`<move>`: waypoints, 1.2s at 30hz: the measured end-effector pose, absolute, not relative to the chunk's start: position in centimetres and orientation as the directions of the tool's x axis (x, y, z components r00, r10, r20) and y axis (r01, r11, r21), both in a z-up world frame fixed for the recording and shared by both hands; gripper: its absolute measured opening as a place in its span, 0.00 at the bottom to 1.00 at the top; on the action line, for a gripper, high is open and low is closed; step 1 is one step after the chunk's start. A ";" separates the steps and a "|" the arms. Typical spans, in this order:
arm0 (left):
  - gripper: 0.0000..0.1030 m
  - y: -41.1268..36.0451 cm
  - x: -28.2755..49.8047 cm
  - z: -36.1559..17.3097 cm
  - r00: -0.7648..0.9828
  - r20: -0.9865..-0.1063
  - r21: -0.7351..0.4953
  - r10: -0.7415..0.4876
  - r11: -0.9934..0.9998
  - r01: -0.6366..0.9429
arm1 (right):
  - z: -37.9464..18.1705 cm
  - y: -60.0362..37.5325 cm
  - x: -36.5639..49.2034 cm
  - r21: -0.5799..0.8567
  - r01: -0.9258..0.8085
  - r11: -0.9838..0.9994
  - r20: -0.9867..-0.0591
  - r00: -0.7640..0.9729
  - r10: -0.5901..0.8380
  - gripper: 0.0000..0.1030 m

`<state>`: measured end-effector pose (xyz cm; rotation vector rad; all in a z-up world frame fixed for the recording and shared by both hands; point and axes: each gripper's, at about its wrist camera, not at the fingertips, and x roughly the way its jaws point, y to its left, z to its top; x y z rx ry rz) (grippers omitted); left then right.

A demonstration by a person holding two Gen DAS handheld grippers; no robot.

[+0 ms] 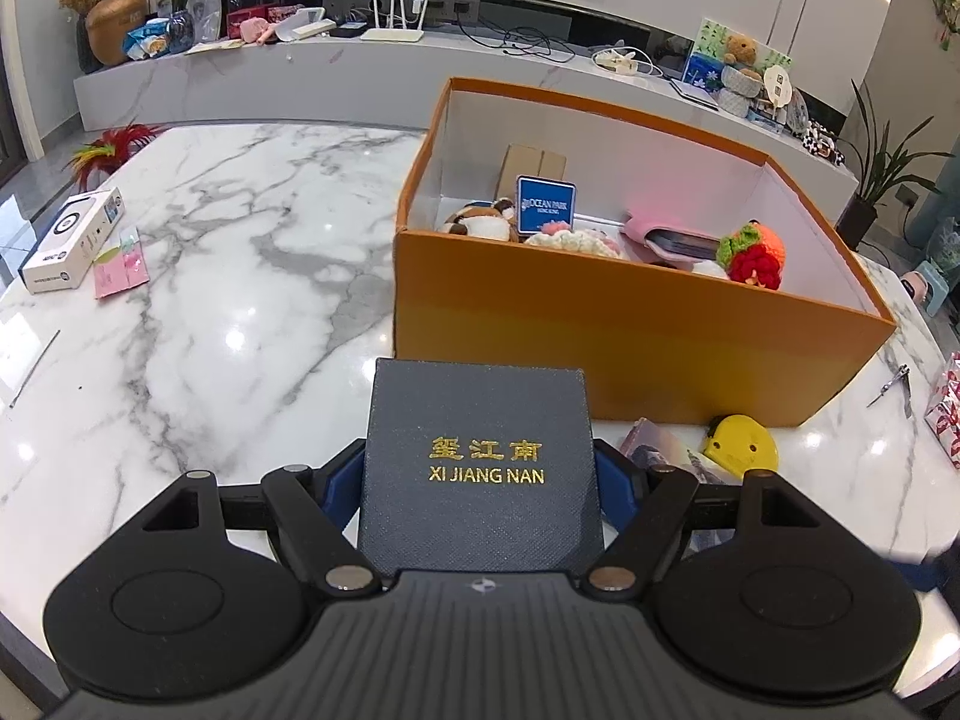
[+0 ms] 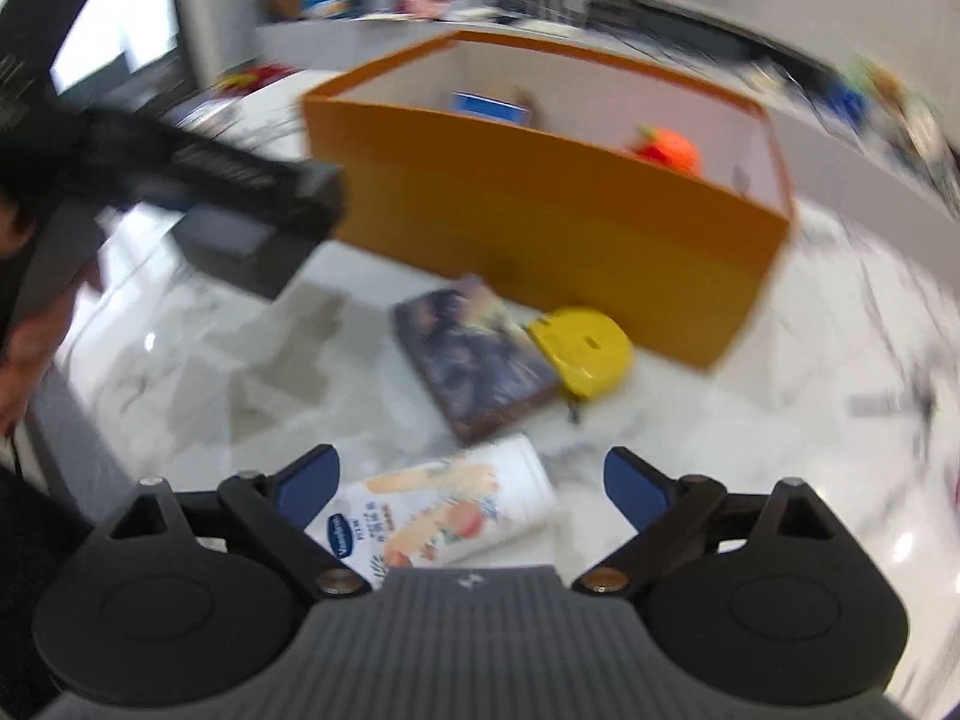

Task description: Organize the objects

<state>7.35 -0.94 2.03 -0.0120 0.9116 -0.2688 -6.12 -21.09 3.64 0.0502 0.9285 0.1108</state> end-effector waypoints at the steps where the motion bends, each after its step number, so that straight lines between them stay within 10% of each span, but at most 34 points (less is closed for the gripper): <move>1: 0.86 -1.0 7.4 2.1 0.581 -0.778 -0.130 -0.240 0.966 0.225 | 3.2 -21.4 -6.0 0.162 -0.030 0.986 -0.807 0.570 0.150 0.92; 7: 0.86 -0.6 7.6 2.5 0.589 -0.770 -0.127 -0.246 0.964 0.235 | 1.5 -17.8 -6.1 0.170 0.207 0.963 -0.797 0.604 0.011 0.92; 21: 0.86 0.7 7.4 3.2 0.588 -0.762 -0.162 -0.273 0.958 0.235 | 0.1 -16.8 -6.0 -0.047 0.053 0.998 -0.806 0.588 -0.069 0.48; 36: 0.86 -0.4 6.5 3.4 0.577 -0.771 -0.134 -0.270 0.954 0.267 | 4.7 -19.5 -6.3 -0.047 0.105 0.993 -0.728 0.678 -0.106 0.46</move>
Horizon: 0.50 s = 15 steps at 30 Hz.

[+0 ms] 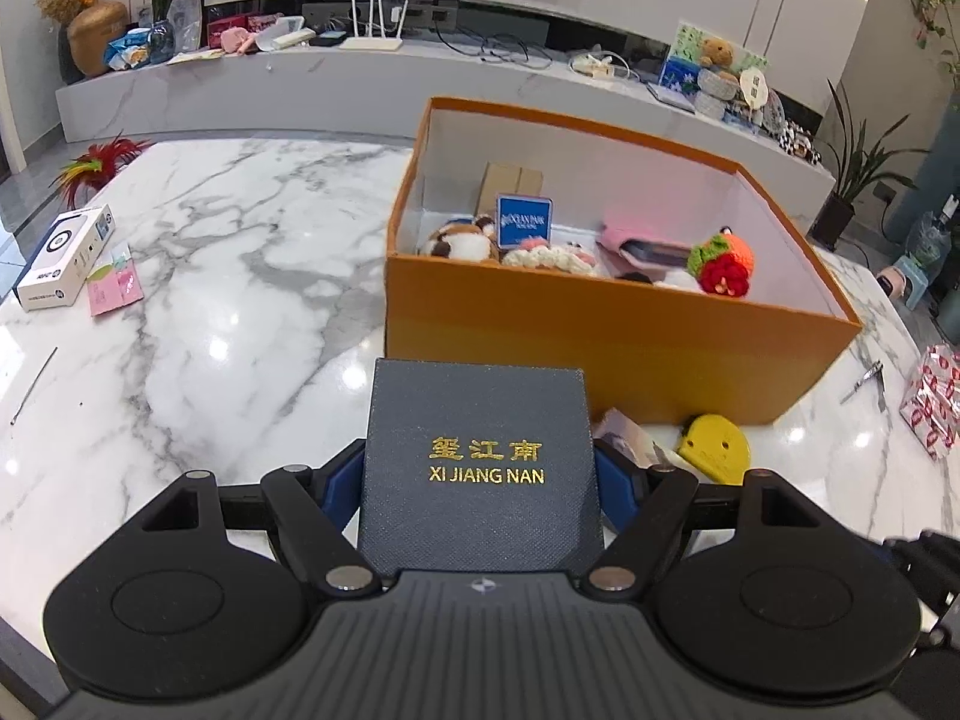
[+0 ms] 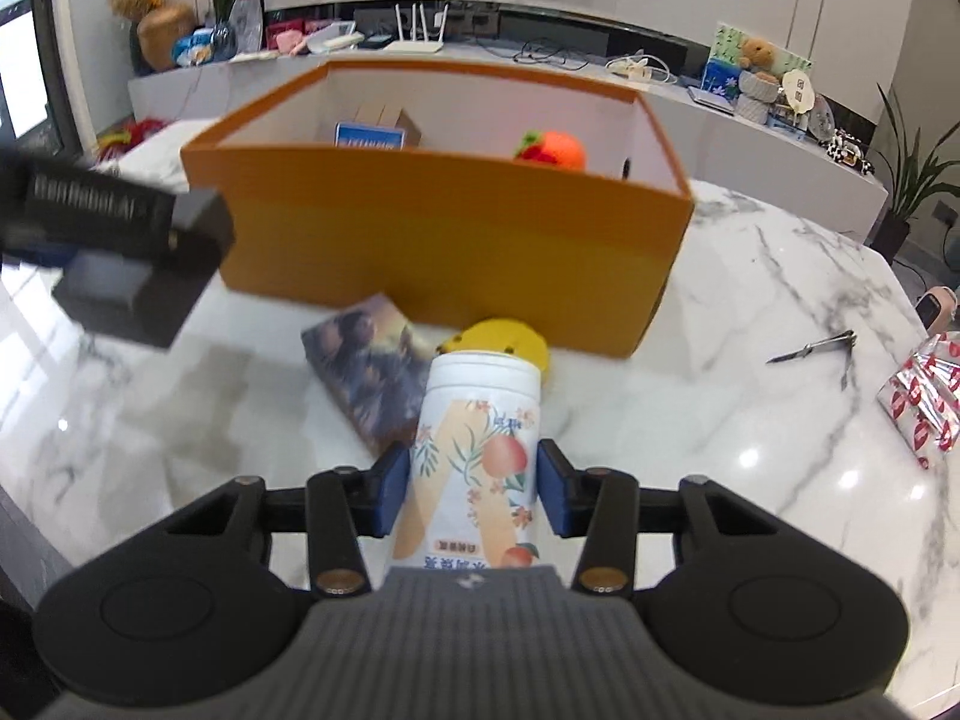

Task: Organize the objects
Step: 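Carry the black box with the left tool while the right tool carries the printed cylinder over the orange box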

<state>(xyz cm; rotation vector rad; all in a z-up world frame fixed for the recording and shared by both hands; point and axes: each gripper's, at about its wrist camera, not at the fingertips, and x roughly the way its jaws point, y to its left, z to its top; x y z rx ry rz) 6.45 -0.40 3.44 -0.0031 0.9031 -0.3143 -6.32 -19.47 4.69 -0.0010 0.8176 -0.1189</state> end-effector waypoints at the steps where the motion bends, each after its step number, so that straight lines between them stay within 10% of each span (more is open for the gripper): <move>1: 0.86 -0.5 6.3 3.5 0.569 -0.776 -0.135 -0.273 0.953 0.272 | 4.8 -19.5 -6.3 -0.047 0.105 0.993 -0.724 0.681 -0.107 0.46; 15: 0.86 -1.6 5.6 8.4 0.665 -0.684 -0.145 -0.301 0.949 0.280 | 11.4 -19.4 -5.2 -0.028 0.116 0.993 -0.572 0.813 -0.111 0.47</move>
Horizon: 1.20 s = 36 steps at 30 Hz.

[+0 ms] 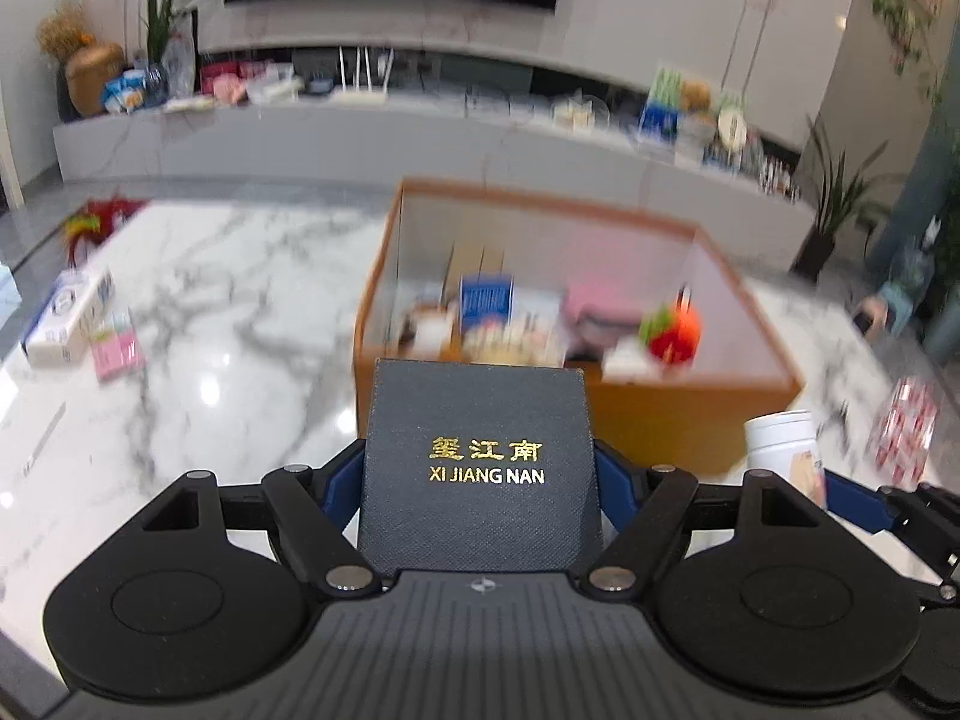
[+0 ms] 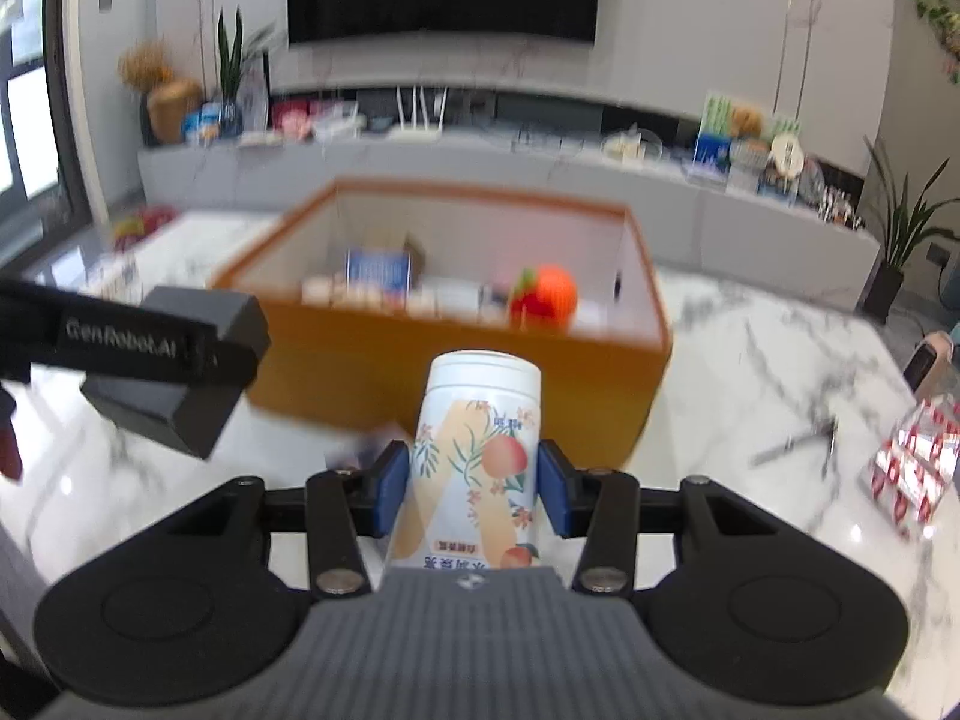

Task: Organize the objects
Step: 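Carry the black box with the left tool while the right tool carries the printed cylinder over the orange box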

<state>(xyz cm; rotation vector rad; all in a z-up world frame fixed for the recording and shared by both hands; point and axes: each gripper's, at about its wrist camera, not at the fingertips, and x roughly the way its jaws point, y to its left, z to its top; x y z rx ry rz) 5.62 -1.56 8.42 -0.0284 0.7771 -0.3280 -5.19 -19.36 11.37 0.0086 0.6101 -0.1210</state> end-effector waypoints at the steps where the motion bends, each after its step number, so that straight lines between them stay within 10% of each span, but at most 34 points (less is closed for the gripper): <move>1: 0.86 -1.8 6.1 9.3 0.678 -0.668 -0.151 -0.305 0.949 0.278 | 12.1 -19.3 -4.7 -0.024 0.119 0.993 -0.553 0.825 -0.112 0.47; 11: 0.86 -3.8 13.9 10.6 0.732 -0.634 -0.173 -0.250 0.968 0.181 | 16.6 -20.5 3.6 0.051 0.191 0.980 -0.452 0.880 -0.148 0.47; 36: 0.86 -7.6 21.8 3.7 0.648 -0.754 -0.079 -0.111 0.994 0.079 | 7.9 -23.2 15.0 0.150 0.223 0.963 -0.620 0.780 -0.085 0.47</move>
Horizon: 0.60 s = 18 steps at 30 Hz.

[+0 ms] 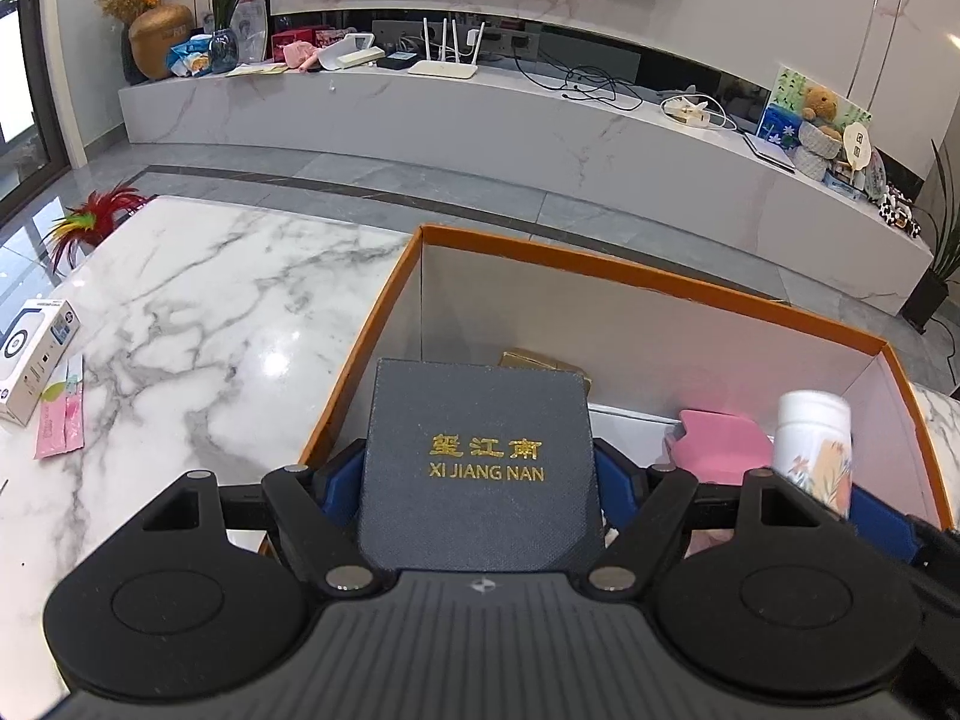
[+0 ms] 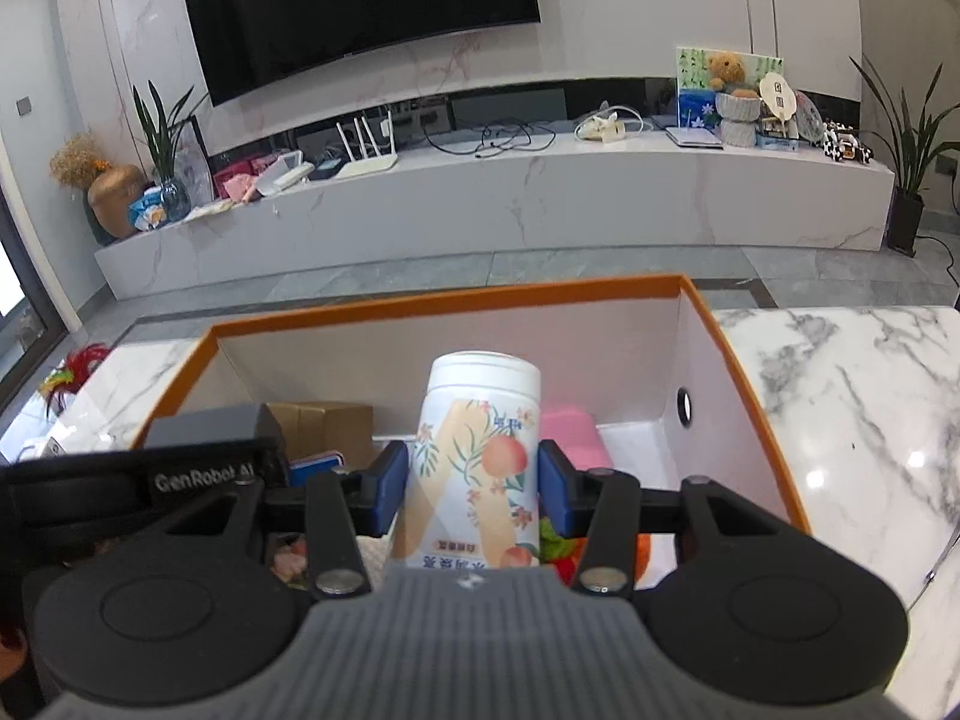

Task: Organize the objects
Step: 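Carry the black box with the left tool while the right tool carries the printed cylinder over the orange box, then lower the black box and printed cylinder into the orange box and open both tools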

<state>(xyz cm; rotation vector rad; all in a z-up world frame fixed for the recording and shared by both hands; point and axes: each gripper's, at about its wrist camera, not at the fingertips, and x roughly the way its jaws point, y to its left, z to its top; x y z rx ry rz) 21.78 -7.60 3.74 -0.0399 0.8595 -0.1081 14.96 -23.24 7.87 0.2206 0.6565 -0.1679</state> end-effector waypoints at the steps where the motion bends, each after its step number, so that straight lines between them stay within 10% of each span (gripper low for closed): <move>1: 0.86 -7.6 21.8 3.7 0.648 -0.753 -0.077 -0.111 0.994 0.080 | 7.7 -23.2 15.0 0.143 0.224 0.964 -0.626 0.775 -0.087 0.47; 18: 0.85 -9.5 21.6 2.8 0.610 -0.787 0.014 -0.092 0.986 0.167 | 6.3 -21.3 15.9 0.007 0.168 0.986 -0.716 0.689 -0.113 0.47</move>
